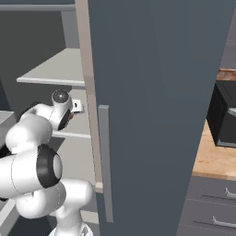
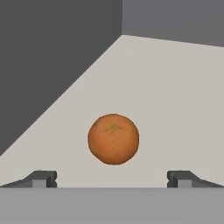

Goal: Take the tangerine, fish, and bell pepper from the freezer and place them in the bowl on the counter.

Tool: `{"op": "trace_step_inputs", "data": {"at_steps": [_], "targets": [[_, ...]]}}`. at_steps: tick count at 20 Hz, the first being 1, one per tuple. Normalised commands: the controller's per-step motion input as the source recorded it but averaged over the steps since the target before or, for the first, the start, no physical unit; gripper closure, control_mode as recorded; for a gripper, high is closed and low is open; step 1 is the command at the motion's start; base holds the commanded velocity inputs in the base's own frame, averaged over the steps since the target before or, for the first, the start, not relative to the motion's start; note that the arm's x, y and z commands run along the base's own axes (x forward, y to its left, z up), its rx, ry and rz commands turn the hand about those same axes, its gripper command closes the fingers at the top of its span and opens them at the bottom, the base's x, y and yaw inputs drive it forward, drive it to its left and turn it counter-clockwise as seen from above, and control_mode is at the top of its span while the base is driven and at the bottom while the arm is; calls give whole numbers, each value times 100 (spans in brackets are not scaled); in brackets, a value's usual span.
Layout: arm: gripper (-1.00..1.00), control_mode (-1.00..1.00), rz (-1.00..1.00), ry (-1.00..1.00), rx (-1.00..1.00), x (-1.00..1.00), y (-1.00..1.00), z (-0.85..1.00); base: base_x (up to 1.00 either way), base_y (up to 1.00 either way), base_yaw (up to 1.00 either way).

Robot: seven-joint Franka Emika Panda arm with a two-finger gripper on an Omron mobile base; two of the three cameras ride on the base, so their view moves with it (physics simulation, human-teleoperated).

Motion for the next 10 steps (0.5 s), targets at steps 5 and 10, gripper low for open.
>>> {"op": "trace_step_inputs", "data": {"at_steps": [5, 10], "targets": [[-100, -100, 0, 0, 0, 6, 7, -4, 0, 0, 0], [-100, -100, 0, 0, 0, 16, 4, -5, 0, 0, 0]]}}
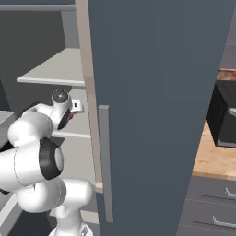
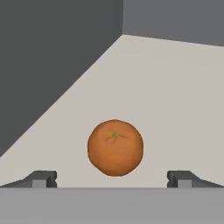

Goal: Take the tangerine, fish, and bell pepper from the freezer and place them in the bowl on the counter.

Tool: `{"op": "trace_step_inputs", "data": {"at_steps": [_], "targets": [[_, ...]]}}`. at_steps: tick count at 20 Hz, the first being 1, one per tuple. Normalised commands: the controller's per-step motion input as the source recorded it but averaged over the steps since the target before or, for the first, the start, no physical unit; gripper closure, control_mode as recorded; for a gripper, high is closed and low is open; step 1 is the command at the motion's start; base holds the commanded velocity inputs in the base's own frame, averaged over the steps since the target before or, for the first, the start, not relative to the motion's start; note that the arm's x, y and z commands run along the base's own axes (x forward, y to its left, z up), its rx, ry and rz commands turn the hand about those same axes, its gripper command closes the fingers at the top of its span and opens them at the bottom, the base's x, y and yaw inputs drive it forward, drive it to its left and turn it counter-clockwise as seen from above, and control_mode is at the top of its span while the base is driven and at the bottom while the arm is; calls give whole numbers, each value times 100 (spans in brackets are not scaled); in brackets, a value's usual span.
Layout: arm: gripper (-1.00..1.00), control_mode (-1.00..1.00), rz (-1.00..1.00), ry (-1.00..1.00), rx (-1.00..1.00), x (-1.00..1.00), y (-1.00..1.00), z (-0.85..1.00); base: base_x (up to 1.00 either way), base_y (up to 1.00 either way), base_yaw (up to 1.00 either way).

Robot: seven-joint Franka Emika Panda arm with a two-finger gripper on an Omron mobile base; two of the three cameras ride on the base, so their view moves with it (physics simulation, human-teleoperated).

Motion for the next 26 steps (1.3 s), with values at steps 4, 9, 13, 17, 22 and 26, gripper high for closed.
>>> {"op": "trace_step_inputs", "data": {"at_steps": [4, 9, 13, 17, 22, 26], "targets": [[-100, -100, 0, 0, 0, 20, 2, -8, 0, 0, 0], [-100, -100, 0, 0, 0, 7, 4, -13, 0, 0, 0], [-100, -100, 0, 0, 0, 0, 9, -13, 0, 0, 0], [-100, -100, 0, 0, 0, 1, 6, -8, 0, 0, 0], [-100, -100, 0, 0, 0, 11, 4, -5, 0, 0, 0], [-100, -100, 0, 0, 0, 19, 1, -9, 0, 0, 0]]}}
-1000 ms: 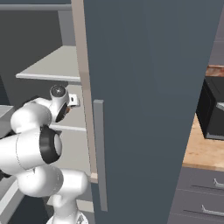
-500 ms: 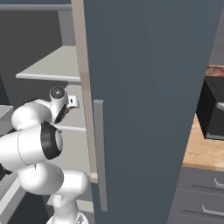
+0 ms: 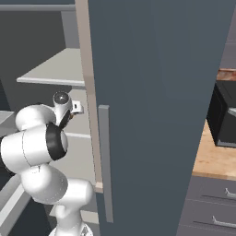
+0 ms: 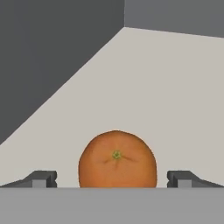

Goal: Take the tangerine, fish, and bell pepper from the freezer and place them in the bowl on the counter.

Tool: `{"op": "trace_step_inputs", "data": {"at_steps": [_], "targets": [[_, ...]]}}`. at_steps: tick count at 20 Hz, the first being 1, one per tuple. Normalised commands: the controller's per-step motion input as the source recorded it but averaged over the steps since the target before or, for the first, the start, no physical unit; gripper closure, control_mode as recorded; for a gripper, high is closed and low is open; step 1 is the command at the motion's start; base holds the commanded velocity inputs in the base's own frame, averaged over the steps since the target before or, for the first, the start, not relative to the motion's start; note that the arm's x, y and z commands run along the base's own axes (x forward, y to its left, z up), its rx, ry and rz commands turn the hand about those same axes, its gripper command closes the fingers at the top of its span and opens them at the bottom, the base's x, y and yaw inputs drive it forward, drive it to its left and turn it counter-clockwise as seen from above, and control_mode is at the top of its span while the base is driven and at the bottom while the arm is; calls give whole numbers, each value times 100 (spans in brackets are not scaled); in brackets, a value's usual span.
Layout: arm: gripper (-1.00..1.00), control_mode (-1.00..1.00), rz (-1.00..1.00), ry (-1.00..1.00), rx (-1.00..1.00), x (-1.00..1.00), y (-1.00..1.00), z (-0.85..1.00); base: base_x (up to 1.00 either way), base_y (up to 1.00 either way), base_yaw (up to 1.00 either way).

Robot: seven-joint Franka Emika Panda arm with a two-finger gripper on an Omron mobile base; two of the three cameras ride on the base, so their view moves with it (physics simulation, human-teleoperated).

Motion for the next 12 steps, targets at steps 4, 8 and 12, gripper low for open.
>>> {"op": "trace_step_inputs", "data": {"at_steps": [4, 8, 12], "targets": [[-100, -100, 0, 0, 0, 9, 0, -14, 0, 0, 0], [-100, -100, 0, 0, 0, 11, 0, -14, 0, 0, 0], [-100, -100, 0, 0, 0, 5, 0, -17, 0, 0, 0]]}}
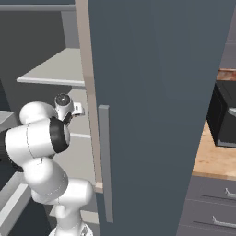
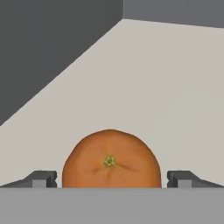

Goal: Take the tangerine, fish, and bell pepper from the freezer and place them in the bowl on the counter.

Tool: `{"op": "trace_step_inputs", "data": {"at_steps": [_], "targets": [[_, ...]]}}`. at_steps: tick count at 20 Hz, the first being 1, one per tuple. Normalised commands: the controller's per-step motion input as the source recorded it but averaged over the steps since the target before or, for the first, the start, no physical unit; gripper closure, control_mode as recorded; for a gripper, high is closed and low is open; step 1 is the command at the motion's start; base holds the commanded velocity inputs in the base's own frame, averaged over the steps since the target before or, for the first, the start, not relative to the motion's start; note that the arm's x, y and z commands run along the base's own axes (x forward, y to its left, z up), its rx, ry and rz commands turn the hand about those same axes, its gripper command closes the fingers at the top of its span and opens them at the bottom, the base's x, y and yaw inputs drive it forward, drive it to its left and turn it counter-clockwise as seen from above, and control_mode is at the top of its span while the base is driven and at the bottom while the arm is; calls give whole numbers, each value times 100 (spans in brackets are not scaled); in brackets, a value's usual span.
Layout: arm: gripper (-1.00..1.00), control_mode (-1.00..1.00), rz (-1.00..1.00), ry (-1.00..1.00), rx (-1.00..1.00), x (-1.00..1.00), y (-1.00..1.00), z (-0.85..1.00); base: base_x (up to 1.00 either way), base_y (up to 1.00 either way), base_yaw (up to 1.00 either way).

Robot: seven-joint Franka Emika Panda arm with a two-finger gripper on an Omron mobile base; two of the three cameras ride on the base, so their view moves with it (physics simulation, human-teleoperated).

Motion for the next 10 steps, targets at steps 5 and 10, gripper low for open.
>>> {"op": "trace_step_inputs", "data": {"at_steps": [5, 10], "targets": [[100, -100, 0, 0, 0, 8, 0, -8, 0, 0, 0], [100, -100, 0, 0, 0, 18, 1, 0, 0, 0, 0]]}}
